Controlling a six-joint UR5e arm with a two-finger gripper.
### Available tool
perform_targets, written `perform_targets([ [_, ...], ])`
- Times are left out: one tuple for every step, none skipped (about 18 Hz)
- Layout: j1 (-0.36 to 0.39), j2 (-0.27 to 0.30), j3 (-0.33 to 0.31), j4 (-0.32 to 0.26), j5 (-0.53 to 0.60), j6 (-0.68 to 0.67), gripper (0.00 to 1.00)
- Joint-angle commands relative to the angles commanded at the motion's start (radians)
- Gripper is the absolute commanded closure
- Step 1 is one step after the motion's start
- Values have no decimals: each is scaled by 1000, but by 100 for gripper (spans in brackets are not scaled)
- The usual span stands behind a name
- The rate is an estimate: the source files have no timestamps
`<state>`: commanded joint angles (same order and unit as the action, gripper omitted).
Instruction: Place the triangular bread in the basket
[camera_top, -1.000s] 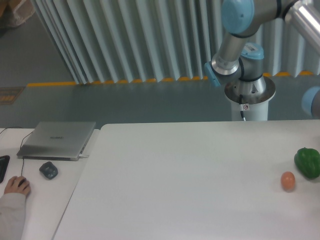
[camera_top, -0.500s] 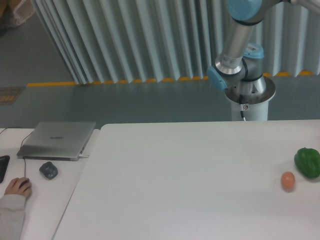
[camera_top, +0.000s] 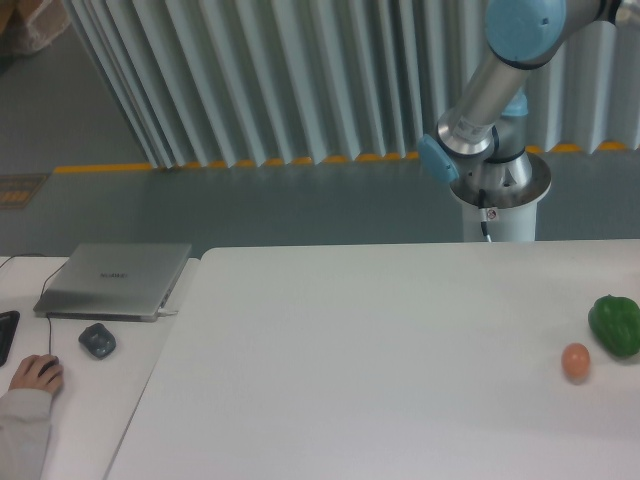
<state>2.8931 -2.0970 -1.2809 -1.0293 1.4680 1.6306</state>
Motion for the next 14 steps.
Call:
perform_targets([
  [-2,6,-9,2,-2,2,0],
  [-3,15,-17,0,-2,5,0],
  [-2,32,-40,3,-2,12,0],
  [1,47,-49,3,-2,32,0],
  [3,63,-63,3,-8,46,0],
  [2,74,-71,3,-20,40,0],
  [-6,87,-72,0,-43,31,0],
  [-12,101,-77,-8,-55,28,0],
  [-26,115,-84,-12,-54,28,0],
  [-53,129,-98,-21,-48,28,0],
  [-69,147,-112,-25,-49,28,0],
  [-83,158,-117,-37,-51,28,0],
  [-112,166,-117,-84,-49,29,0],
  [-123,176,-115,-110,-49,34,0],
])
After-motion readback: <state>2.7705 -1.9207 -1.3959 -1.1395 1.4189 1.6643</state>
